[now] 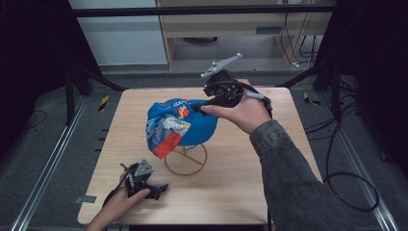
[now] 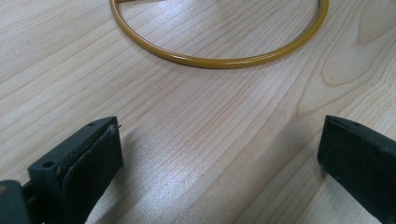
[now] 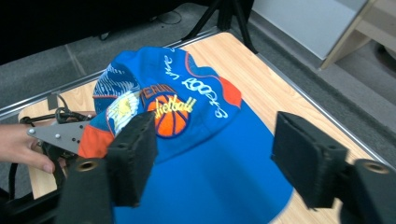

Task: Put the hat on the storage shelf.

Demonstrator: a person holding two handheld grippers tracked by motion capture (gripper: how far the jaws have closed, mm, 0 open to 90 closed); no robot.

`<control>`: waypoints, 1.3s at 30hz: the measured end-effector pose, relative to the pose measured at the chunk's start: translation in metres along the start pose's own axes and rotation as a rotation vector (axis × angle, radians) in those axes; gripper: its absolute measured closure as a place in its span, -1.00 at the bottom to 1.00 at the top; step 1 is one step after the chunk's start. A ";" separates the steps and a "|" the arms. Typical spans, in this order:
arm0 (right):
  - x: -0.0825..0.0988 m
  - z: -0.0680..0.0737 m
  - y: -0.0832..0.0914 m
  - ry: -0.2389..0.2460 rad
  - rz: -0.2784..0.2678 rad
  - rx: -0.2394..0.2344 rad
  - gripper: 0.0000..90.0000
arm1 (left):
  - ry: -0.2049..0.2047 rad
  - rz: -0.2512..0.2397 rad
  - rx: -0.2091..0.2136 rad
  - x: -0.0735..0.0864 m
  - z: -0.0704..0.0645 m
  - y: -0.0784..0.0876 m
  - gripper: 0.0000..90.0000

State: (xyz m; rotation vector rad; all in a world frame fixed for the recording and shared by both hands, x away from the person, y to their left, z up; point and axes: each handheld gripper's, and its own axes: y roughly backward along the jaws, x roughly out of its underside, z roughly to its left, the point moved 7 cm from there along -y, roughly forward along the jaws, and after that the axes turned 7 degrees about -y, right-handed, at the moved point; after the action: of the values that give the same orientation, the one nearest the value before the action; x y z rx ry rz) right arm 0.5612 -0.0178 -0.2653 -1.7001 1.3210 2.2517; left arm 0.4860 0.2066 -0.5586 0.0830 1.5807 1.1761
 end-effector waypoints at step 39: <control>0.090 -0.056 0.057 -0.093 -0.130 0.168 -0.75 | -0.003 -0.003 -0.003 0.000 0.000 0.000 -1.00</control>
State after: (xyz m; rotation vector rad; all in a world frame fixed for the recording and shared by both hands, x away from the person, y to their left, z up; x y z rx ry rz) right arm 0.5404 -0.1297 -0.3059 -1.5579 1.2984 2.0589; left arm 0.4864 0.2068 -0.5586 0.0808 1.5758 1.1757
